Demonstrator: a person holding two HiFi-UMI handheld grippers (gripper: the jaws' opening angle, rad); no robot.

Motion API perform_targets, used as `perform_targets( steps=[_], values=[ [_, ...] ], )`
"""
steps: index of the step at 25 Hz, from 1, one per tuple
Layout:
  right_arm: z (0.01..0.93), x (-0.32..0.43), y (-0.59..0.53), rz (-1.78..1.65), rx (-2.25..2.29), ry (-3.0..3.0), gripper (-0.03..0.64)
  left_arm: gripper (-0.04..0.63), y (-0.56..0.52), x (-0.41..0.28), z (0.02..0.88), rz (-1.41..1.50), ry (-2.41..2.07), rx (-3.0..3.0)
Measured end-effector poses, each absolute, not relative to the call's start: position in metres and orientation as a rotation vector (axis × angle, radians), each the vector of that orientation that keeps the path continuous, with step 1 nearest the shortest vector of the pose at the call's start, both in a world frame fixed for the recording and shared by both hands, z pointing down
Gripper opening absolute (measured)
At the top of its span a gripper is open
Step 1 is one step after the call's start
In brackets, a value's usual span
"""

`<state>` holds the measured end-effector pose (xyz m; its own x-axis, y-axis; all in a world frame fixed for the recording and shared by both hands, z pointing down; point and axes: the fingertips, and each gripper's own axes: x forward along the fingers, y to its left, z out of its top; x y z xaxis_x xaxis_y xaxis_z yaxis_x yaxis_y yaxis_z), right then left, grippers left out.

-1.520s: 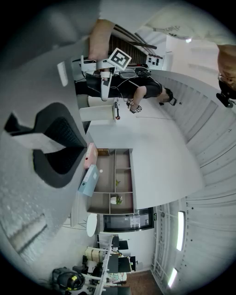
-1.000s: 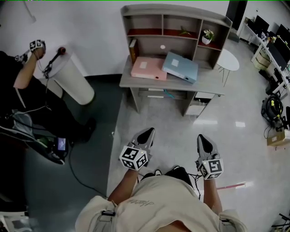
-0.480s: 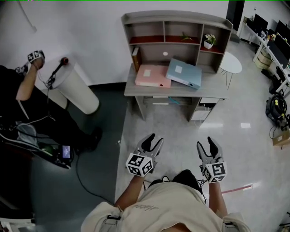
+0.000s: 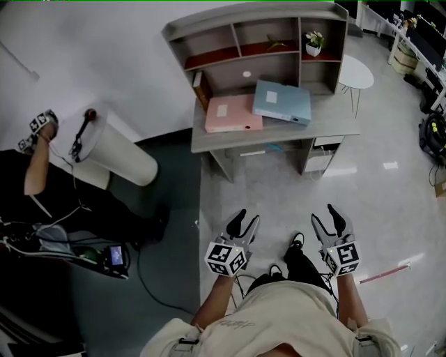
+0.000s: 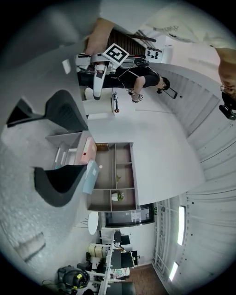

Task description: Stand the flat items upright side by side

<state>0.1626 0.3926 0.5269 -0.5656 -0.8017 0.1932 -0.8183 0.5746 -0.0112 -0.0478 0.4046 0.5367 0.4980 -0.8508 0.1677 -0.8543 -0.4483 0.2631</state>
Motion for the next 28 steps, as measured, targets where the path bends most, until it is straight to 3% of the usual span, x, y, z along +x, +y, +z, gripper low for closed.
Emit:
perform_targets(
  steps=[21, 28],
  values=[
    [0.533, 0.229, 0.243, 0.267, 1.357, -2.739, 0.261, 0.222, 0.266, 0.064, 0.493, 0.203, -1.373, 2.579],
    [0.547, 0.217, 0.223, 0.258, 1.247, -2.736, 0.261, 0.221, 0.247, 0.064, 0.519, 0.175, -1.372, 2.440]
  ],
)
